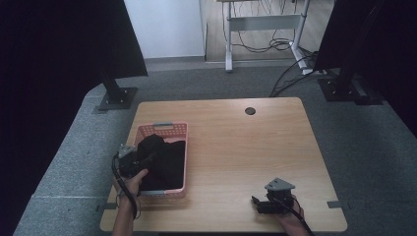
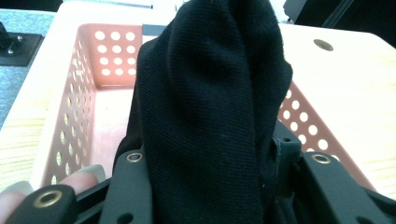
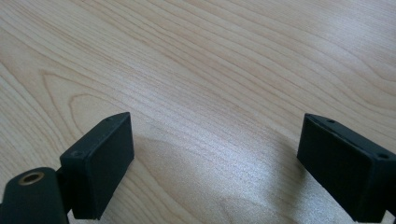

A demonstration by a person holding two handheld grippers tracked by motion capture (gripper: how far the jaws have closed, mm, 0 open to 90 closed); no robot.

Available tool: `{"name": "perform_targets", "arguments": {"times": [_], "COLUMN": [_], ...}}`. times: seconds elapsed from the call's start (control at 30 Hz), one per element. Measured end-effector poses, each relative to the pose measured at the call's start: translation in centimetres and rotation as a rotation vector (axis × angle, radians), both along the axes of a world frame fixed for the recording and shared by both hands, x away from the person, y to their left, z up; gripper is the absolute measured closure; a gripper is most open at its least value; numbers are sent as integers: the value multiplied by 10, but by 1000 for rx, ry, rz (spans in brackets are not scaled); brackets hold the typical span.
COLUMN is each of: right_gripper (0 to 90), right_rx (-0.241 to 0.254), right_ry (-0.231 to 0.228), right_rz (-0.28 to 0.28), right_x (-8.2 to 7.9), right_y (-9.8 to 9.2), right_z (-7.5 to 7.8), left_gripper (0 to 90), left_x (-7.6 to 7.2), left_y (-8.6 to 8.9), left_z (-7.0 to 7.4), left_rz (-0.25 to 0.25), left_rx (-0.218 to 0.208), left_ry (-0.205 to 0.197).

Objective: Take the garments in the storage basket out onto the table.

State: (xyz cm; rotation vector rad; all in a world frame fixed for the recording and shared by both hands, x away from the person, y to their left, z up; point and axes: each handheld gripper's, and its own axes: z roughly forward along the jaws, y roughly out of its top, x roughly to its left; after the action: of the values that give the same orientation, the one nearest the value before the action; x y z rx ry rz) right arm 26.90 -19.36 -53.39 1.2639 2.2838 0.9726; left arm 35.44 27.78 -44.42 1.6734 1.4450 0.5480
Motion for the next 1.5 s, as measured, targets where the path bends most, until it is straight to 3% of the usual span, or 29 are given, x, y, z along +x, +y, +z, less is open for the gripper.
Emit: {"name": "perform_targets", "arguments": {"times": [0.23, 0.47, 0.73, 1.5], "right_gripper": [104, 104, 104, 104], "right_rx": [0, 1, 1, 1], "right_ry": [0, 1, 1, 1], "right_rz": [0, -1, 0, 1], "right_x": [0, 0, 0, 0], "right_y": [0, 0, 0, 0], "right_z": [0, 0, 0, 0], "left_gripper": [635, 651, 657, 663], "left_x": [-2, -6, -12, -31], "left_y": [-1, -1, 0, 7], "left_z": [1, 5, 12, 36], "left_rz": [50, 24, 16, 14], "left_rx": [-1, -18, -36, -95], "left_ry": [-18, -68, -163, -277]}}
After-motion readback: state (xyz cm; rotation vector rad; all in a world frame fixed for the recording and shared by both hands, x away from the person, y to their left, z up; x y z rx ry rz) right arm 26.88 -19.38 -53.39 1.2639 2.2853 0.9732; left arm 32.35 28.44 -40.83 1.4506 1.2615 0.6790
